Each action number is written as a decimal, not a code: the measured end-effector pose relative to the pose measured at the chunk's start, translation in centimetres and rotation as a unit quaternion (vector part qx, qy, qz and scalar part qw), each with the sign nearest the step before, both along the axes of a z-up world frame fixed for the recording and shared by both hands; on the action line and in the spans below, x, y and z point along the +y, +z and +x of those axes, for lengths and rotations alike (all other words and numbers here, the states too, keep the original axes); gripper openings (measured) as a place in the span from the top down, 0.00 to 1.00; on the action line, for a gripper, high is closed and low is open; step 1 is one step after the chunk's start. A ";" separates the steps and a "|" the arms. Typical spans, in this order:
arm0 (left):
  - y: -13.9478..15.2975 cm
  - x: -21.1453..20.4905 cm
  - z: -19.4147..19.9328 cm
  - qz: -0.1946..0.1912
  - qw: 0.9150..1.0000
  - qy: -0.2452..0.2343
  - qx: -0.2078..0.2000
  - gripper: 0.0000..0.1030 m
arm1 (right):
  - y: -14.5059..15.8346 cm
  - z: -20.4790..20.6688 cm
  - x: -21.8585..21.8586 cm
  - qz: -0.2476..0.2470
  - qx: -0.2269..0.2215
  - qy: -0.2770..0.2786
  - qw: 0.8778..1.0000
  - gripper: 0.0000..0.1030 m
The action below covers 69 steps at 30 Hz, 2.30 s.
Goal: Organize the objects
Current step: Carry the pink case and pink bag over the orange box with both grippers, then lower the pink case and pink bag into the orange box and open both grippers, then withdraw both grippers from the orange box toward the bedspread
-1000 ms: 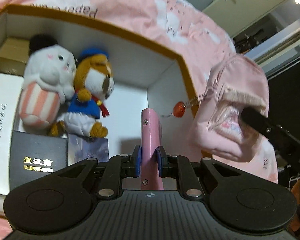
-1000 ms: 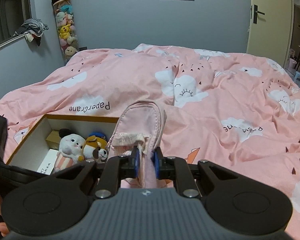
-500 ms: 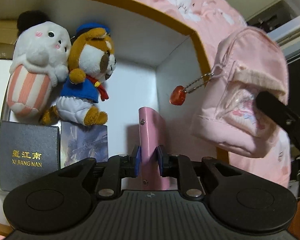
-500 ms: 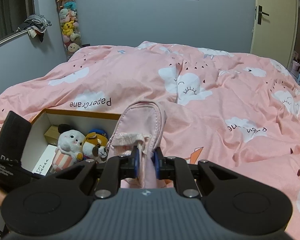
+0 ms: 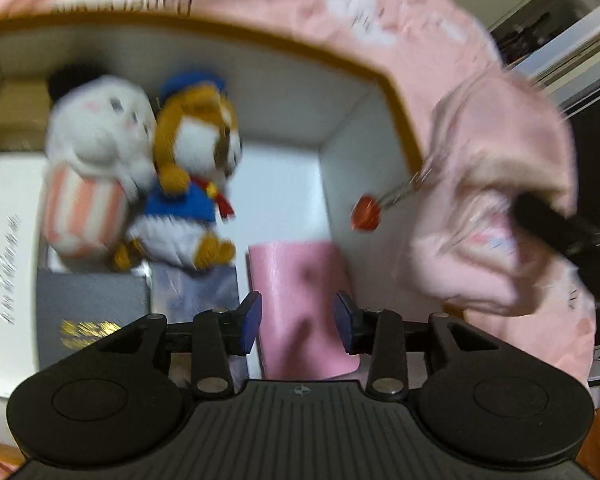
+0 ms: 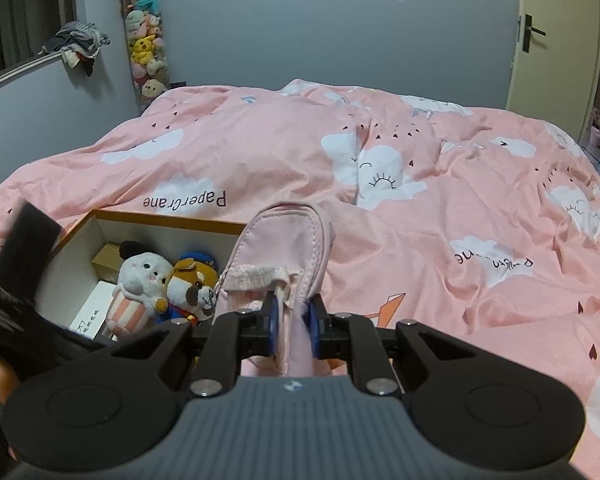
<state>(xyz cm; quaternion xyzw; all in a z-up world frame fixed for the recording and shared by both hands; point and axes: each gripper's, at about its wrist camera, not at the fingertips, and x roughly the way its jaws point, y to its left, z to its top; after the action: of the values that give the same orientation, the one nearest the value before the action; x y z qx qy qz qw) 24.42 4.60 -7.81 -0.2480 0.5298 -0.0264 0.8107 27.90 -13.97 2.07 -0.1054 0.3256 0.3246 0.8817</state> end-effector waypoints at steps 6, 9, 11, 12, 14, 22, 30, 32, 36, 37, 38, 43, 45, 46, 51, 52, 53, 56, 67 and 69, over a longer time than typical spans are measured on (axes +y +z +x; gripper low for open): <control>4.1 2.4 -1.6 0.034 0.996 0.042 -0.073 0.56 | 0.1 -0.3 0.9 -0.013 0.025 0.023 0.999 0.85; 4.5 3.4 -2.1 0.026 0.995 0.056 -0.081 0.56 | -0.3 0.0 2.0 -0.032 0.061 0.035 0.997 0.85; 4.3 3.5 -2.3 0.017 0.995 0.057 -0.079 0.56 | -0.7 0.1 2.9 -0.053 0.081 0.041 0.994 0.85; 4.1 3.5 -2.4 0.014 0.995 0.056 -0.077 0.56 | -0.8 0.1 3.4 -0.063 0.087 0.045 0.993 0.85; 3.6 3.5 -2.9 0.007 0.996 0.054 -0.072 0.56 | -1.2 0.2 4.3 -0.082 0.101 0.050 0.990 0.85; 3.4 4.1 -3.6 -0.016 0.996 0.058 -0.073 0.56 | -4.4 1.4 7.3 -0.151 0.174 0.044 0.972 0.85; 3.0 4.5 -4.0 -0.029 0.995 0.057 -0.073 0.56 | -6.5 2.2 9.1 -0.196 0.207 0.034 0.958 0.84; 2.8 4.4 -4.0 -0.030 0.996 0.054 -0.070 0.56 | -6.9 2.2 9.6 -0.213 0.204 0.037 0.955 0.83; 2.5 4.3 -4.1 -0.034 0.996 0.051 -0.067 0.56 | -7.6 1.9 10.7 -0.254 0.189 0.048 0.947 0.81; 2.5 4.3 -4.1 -0.035 0.996 0.051 -0.068 0.56 | -7.8 1.7 11.0 -0.267 0.182 0.052 0.945 0.78; 2.5 4.3 -4.2 -0.035 0.996 0.051 -0.068 0.56 | -8.0 1.5 11.3 -0.280 0.173 0.055 0.943 0.77; 2.5 4.6 -4.5 -0.035 0.995 0.055 -0.069 0.56 | -7.0 1.3 11.7 -0.302 0.155 0.069 0.938 0.66; 2.3 4.8 -4.6 -0.035 0.995 0.058 -0.068 0.56 | -6.2 1.0 11.4 -0.304 0.144 0.074 0.939 0.65; 2.3 4.8 -4.6 -0.036 0.995 0.058 -0.068 0.56 | -5.9 0.9 11.2 -0.304 0.142 0.077 0.939 0.65; 2.3 4.8 -4.6 -0.037 0.995 0.056 -0.069 0.56 | -5.3 0.2 10.6 -0.291 0.156 0.109 0.938 0.86; 2.3 4.8 -4.6 -0.037 0.995 0.055 -0.069 0.56 | -5.6 0.2 10.7 -0.294 0.160 0.111 0.936 0.87; 2.3 4.8 -4.7 -0.037 0.995 0.055 -0.069 0.56 | -6.1 0.2 10.9 -0.298 0.166 0.113 0.933 0.91; 2.3 4.8 -4.7 -0.036 0.995 0.058 -0.071 0.56 | -7.3 0.7 10.9 -0.296 0.206 0.099 0.927 0.96; 4.0 3.2 -6.7 -0.025 0.990 0.056 -0.129 0.56 | -5.6 -1.1 10.4 -0.262 0.158 0.103 0.946 0.90; 4.8 2.3 -7.5 -0.023 0.987 0.046 -0.150 0.56 | -4.7 -2.1 9.8 -0.243 0.140 0.105 0.954 0.88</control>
<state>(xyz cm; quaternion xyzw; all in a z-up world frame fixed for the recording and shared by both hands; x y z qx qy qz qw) 16.88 6.91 -3.00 -0.2840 0.3892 -0.0378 0.8755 25.84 -4.12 -2.63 -0.3038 0.5021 0.3374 0.7361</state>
